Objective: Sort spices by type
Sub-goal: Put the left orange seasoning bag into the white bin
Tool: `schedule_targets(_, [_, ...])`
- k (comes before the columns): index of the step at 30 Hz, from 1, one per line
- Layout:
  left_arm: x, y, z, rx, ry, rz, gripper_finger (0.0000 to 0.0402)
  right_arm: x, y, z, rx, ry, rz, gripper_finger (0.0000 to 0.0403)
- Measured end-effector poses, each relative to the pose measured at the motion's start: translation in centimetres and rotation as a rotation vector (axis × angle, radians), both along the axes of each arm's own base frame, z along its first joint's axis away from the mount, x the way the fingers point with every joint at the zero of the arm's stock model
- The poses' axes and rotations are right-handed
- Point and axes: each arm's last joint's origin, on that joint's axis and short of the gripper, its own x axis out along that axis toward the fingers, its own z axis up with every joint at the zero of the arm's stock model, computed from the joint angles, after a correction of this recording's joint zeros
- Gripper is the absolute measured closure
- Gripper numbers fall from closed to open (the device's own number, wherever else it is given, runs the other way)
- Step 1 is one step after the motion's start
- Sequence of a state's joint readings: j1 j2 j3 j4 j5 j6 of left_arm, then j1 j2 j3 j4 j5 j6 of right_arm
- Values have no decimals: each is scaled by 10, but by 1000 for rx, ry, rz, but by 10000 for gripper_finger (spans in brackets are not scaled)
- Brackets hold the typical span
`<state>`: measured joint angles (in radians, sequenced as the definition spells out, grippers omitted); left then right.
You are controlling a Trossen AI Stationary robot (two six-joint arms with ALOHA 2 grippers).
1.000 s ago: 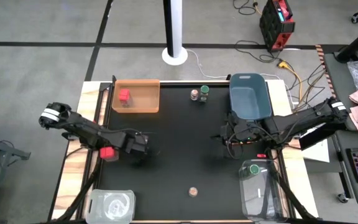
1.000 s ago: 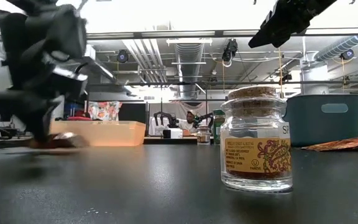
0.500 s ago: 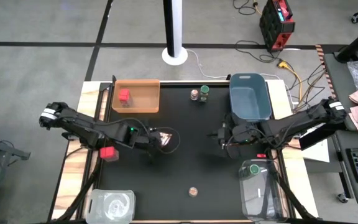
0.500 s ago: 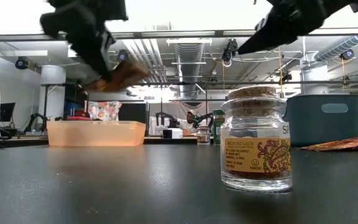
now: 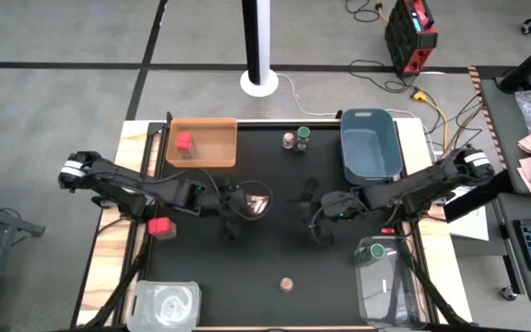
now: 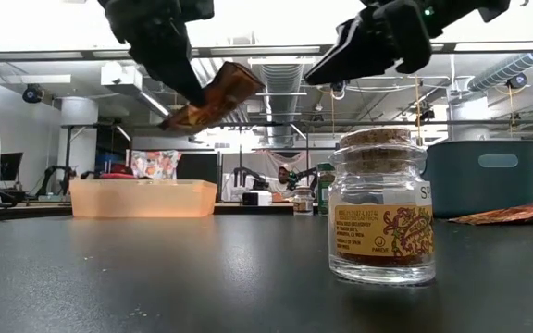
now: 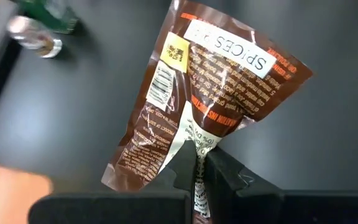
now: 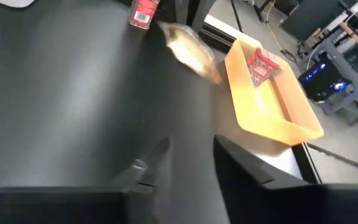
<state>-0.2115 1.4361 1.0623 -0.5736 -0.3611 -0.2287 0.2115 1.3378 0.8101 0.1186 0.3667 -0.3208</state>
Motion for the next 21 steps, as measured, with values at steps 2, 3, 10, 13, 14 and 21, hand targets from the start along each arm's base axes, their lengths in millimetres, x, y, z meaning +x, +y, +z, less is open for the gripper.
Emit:
schedule_targets(2, [1, 1, -5, -30, -7, -25, 401, 6, 1, 1, -12, 5, 16, 254])
schedule_targets(3, [1, 1, -7, -42, -13, -32, 401, 8, 2, 2, -16, 5, 26, 237])
schedule_targets(10, [1, 5, -18, -96, -14, -51, 401, 23, 7, 8, -24, 6, 115, 142])
schedule_targets(13, [4, 4, -17, -122, -44, -80, 401, 29, 8, 5, -49, 23, 131, 116])
schedule_targets(14, [5, 3, -16, -129, -56, -95, 401, 32, 9, 3, -61, 29, 136, 110])
schedule_targets(21, [9, 1, -12, -145, -104, -147, 401, 53, 7, 0, -109, 44, 125, 102])
